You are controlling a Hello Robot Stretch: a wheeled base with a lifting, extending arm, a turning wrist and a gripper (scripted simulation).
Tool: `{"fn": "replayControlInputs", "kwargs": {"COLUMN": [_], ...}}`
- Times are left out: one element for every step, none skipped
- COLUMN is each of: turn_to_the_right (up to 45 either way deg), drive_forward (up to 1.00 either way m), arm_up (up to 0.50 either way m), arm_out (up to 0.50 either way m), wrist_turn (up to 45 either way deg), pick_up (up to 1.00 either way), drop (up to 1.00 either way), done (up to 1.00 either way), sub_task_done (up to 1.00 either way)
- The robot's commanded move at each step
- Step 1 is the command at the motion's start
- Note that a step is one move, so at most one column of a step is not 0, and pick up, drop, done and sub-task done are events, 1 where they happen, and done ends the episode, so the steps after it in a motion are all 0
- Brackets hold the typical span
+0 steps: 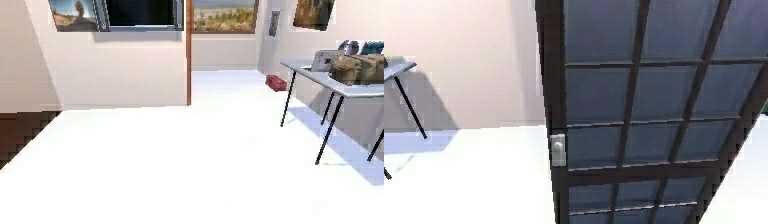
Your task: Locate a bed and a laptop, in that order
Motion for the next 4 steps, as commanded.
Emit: {"fn": "replayControlInputs", "kwargs": {"turn_to_the_right": [0.0, 45.0, 0.0, 6.0], "drive_forward": [0.25, 0.00, 1.00, 0.00], "arm_up": [0.00, 0.00, 0.00, 0.00], "arm_out": [0.00, 0.00, 0.00, 0.00], "wrist_turn": [0.0, 0.0, 0.0, 0.0], "pick_up": [0.00, 0.00, 0.00, 0.00], "drop": [0.00, 0.00, 0.00, 0.00], "done": [0.00, 0.00, 0.00, 0.00], "sub_task_done": [0.00, 0.00, 0.00, 0.00]}}
